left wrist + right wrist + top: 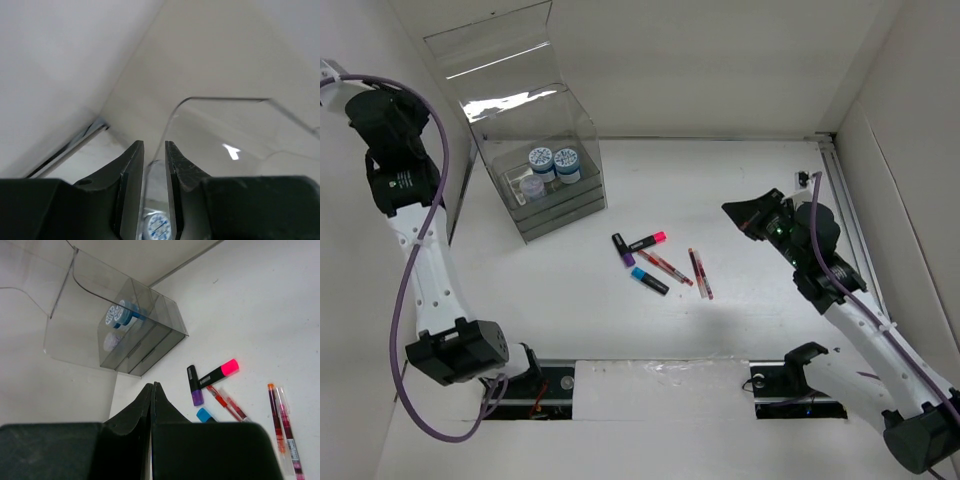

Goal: Sort the stationery into containers
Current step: Close the drawer

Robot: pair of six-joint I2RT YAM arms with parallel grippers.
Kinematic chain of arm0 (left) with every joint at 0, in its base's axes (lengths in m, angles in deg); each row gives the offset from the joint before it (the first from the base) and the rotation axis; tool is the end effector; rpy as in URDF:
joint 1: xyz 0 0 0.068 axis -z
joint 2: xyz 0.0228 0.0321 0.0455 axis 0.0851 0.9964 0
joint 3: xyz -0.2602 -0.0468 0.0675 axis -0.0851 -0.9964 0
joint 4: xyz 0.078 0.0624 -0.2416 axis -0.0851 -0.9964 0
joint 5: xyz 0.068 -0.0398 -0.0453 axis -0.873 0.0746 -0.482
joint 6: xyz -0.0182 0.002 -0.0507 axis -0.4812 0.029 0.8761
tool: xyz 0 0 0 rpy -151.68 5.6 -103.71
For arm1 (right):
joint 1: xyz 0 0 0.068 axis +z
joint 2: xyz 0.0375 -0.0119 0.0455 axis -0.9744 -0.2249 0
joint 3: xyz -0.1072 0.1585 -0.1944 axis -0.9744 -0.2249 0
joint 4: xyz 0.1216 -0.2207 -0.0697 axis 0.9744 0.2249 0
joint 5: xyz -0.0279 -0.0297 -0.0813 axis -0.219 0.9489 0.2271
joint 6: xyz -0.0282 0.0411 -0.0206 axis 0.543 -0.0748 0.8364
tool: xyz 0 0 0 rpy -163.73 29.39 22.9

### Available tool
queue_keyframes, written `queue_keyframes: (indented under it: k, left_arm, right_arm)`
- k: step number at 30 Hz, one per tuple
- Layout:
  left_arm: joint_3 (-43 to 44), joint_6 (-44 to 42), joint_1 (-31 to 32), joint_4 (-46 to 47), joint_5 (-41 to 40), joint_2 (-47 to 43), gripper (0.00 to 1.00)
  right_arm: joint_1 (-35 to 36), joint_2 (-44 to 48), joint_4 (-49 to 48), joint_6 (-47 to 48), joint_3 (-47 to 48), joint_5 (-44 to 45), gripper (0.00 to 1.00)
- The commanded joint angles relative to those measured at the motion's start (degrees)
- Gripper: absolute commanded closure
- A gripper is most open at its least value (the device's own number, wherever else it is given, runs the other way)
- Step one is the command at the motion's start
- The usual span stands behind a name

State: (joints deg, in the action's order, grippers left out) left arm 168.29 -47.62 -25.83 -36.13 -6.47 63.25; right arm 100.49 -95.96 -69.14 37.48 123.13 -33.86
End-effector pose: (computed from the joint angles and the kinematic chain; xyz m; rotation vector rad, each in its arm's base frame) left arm 0.2675 0.1073 0.5192 -0.7306 1.2378 -0.0682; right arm 0.1840 0.0821 0.3470 0.3785 1.7542 0.9968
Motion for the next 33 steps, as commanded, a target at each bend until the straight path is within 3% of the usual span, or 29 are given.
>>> queue_keyframes:
  k: [1, 8, 13, 17, 20, 23, 27, 33]
  left_arm:
    - [5.64, 0.38, -0.14, 8.48, 8.38, 1.73, 0.79]
    - [16.55, 11.52, -0.14, 10.94, 11.38, 8.24, 0.74]
    - [24.01, 18.75, -0.14, 14.37, 15.59, 14.04, 0.45]
    - [30.96, 19.36, -0.14, 12.71, 14.19, 19.4, 0.41]
    - [36.41, 18.84, -0.14, 11.04, 15.85, 22.91, 0.48]
    - [39.93, 22.85, -2.33, 9.45, 19.01, 27.13, 0.66]
    - [37.74, 27.45, -5.51, 13.4, 24.74, 28.37, 0.9]
    - [38.72, 27.09, -6.03, 15.51, 28.51, 29.52, 0.92]
  right_arm:
    - [1.56, -0.42, -3.57, 1.5, 0.14, 0.24, 1.0]
    - [3.23, -0.94, -3.57, 2.03, 0.67, 2.43, 1.0]
    - [5.08, -3.06, -3.57, 2.56, 1.2, 4.36, 1.0]
    - [6.83, -3.06, -3.57, 3.08, 1.81, 5.51, 1.0]
    - [7.45, -3.06, -3.04, 3.61, 1.81, 6.04, 1.0]
    - [7.45, -3.06, -3.04, 3.61, 1.81, 6.56, 1.0]
    - [7.98, -3.06, -3.04, 4.14, 2.34, 7.09, 1.0]
    - [9.73, -4.72, -3.04, 4.14, 2.87, 8.14, 1.0]
